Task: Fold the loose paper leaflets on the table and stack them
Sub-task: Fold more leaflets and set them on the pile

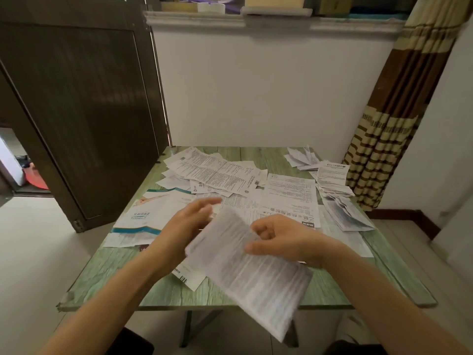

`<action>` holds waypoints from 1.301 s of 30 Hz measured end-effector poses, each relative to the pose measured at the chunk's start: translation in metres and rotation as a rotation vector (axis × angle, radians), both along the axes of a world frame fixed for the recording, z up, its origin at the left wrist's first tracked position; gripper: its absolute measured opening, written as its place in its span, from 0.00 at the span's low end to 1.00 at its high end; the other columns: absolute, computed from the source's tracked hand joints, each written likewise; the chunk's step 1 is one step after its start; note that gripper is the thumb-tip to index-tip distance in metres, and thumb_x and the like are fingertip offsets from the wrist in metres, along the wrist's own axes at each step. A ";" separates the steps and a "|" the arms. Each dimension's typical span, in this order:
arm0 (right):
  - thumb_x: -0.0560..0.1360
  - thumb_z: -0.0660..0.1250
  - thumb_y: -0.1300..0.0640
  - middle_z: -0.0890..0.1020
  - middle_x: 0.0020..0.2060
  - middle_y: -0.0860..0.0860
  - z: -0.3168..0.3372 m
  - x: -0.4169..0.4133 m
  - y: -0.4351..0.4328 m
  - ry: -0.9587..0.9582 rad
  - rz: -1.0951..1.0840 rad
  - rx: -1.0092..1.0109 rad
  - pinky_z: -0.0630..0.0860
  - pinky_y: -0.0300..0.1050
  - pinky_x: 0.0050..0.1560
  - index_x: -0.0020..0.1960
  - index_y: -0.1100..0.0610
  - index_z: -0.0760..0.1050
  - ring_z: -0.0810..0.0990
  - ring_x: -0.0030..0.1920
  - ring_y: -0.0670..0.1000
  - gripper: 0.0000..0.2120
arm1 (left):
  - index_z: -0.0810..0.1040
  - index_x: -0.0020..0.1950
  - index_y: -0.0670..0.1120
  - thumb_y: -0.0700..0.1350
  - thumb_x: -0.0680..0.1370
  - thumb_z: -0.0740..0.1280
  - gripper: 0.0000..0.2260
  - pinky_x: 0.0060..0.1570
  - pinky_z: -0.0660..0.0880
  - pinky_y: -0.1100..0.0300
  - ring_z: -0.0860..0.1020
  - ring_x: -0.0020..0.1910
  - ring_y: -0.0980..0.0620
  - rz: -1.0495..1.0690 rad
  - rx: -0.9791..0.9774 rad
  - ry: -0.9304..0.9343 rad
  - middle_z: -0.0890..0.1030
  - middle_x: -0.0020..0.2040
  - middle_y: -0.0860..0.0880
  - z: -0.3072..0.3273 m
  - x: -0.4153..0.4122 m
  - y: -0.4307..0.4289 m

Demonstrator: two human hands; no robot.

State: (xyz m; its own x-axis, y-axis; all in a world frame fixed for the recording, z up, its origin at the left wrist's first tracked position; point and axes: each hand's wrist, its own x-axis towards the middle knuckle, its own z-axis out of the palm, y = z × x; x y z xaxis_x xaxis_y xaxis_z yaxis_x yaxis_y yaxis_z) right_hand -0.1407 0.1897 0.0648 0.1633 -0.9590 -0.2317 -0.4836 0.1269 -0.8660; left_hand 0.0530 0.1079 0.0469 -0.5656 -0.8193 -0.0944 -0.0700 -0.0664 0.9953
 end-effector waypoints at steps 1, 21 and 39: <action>0.74 0.70 0.58 0.85 0.37 0.48 -0.003 -0.002 -0.001 -0.057 -0.076 -0.032 0.80 0.41 0.43 0.51 0.61 0.78 0.84 0.38 0.46 0.09 | 0.75 0.60 0.49 0.55 0.79 0.57 0.16 0.45 0.78 0.51 0.81 0.47 0.44 -0.012 0.165 0.087 0.82 0.49 0.41 -0.001 0.001 -0.001; 0.78 0.65 0.58 0.83 0.43 0.56 -0.019 -0.009 0.009 -0.019 -0.226 -0.070 0.79 0.48 0.47 0.49 0.63 0.78 0.82 0.42 0.54 0.08 | 0.79 0.52 0.41 0.44 0.72 0.69 0.11 0.38 0.80 0.61 0.84 0.43 0.48 -0.023 0.151 -0.035 0.85 0.43 0.45 0.000 -0.003 -0.001; 0.74 0.69 0.61 0.82 0.31 0.51 -0.021 -0.029 0.016 0.039 -0.214 -0.098 0.76 0.38 0.34 0.41 0.61 0.81 0.80 0.31 0.47 0.05 | 0.82 0.47 0.53 0.48 0.77 0.63 0.07 0.41 0.74 0.63 0.80 0.36 0.61 -0.029 -0.326 -0.243 0.84 0.38 0.59 0.007 0.001 0.003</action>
State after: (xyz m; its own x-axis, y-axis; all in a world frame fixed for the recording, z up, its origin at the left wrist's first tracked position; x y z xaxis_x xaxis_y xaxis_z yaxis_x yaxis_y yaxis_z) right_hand -0.1697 0.2061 0.0438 -0.0534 -0.9890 -0.1379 -0.4880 0.1464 -0.8605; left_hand 0.0539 0.1108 0.0538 -0.5823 -0.8123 0.0337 -0.3032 0.2554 0.9181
